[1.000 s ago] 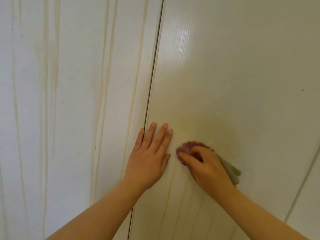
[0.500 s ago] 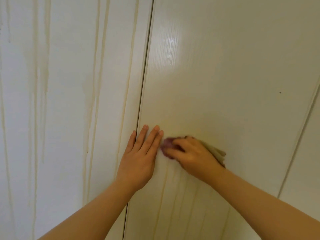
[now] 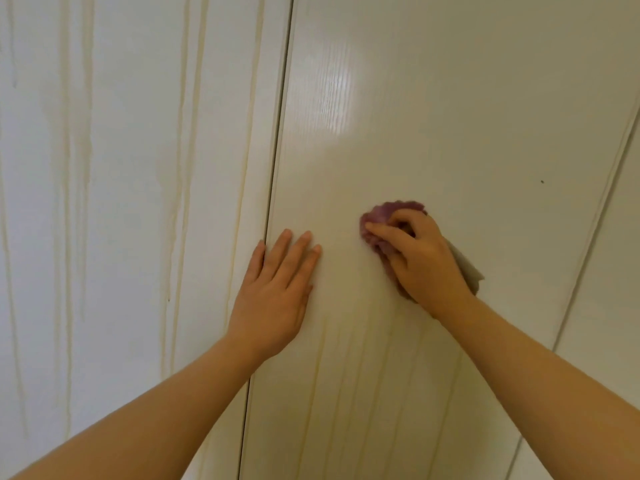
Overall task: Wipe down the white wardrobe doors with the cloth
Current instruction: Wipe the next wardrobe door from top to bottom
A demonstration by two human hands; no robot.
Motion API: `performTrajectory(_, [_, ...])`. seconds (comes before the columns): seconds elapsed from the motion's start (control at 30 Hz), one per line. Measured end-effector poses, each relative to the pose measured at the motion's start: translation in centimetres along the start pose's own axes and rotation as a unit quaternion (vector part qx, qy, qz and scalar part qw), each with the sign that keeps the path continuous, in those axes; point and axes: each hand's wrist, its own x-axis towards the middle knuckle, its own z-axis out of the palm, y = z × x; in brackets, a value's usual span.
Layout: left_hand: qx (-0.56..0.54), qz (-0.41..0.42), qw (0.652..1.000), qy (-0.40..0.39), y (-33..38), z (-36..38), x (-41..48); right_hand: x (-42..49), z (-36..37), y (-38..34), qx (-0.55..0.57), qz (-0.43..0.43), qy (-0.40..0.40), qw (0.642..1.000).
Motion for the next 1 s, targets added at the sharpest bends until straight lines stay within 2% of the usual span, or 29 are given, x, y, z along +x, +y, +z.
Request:
performTrajectory(0.03, [0.002,0.019,1.0,0.004,0.5,0.2,0.2,-0.1,-0.1,0.4,-0.009,0.027,0.04,0.999])
performTrajectory(0.1, [0.01,0.05,0.999,0.008,1.6,0.6,1.0,-1.8,0.0,-0.4,0.014,0.047,0.03,0.998])
performTrajectory(0.2, [0.024,0.04,0.999,-0.006,3.2,1.0,1.8,-6.8,-0.3,-0.8,0.032,-0.049,-0.089,0.994])
performTrajectory(0.23, [0.033,0.034,0.999,-0.013,3.6,1.3,1.9,-7.9,-1.0,0.1,0.022,-0.064,-0.144,0.987])
performTrajectory(0.27, [0.039,0.03,0.999,-0.018,3.7,1.6,1.7,-8.2,-2.1,1.3,0.026,-0.041,-0.179,0.983])
performTrajectory(0.3, [0.04,0.029,0.999,-0.02,3.9,2.1,1.6,-8.2,-3.0,2.7,0.021,-0.02,-0.178,0.984])
performTrajectory(0.4, [0.046,0.031,0.998,0.002,3.7,3.2,1.5,-5.1,-5.4,6.4,0.001,0.106,-0.023,0.994])
performTrajectory(0.47, [0.045,0.026,0.999,0.015,3.9,3.6,1.7,-3.9,-5.2,6.7,-0.005,0.178,0.042,0.983])
performTrajectory(0.5, [0.045,0.022,0.998,0.023,4.1,3.7,1.6,-4.1,-4.7,6.1,0.01,0.181,0.059,0.982])
performTrajectory(0.57, [0.045,0.015,0.998,0.032,4.5,4.0,1.6,-7.1,-2.7,4.2,0.036,0.118,0.042,0.992])
performTrajectory(0.63, [0.047,0.014,0.998,0.032,4.6,4.1,1.6,-11.0,-1.1,2.4,0.02,0.037,-0.048,0.998])
performTrajectory(0.7, [0.048,0.012,0.999,0.022,4.9,3.8,1.7,-11.8,-1.4,2.7,0.035,0.007,-0.091,0.995])
performTrajectory(0.77, [0.051,0.002,0.999,0.018,5.1,3.5,1.9,-9.7,-2.6,3.5,0.074,0.046,-0.051,0.995])
performTrajectory(0.87, [0.042,0.027,0.998,0.024,6.2,3.2,1.9,-6.6,-4.1,5.2,0.092,0.211,0.051,0.972])
performTrajectory(0.93, [0.039,0.065,0.997,0.029,6.8,3.3,2.2,-7.5,-3.5,4.7,0.076,0.227,0.064,0.969])
performTrajectory(1.0, [0.032,0.059,0.997,0.024,7.5,3.4,2.3,-11.5,-2.4,3.6,0.051,0.181,0.031,0.982])
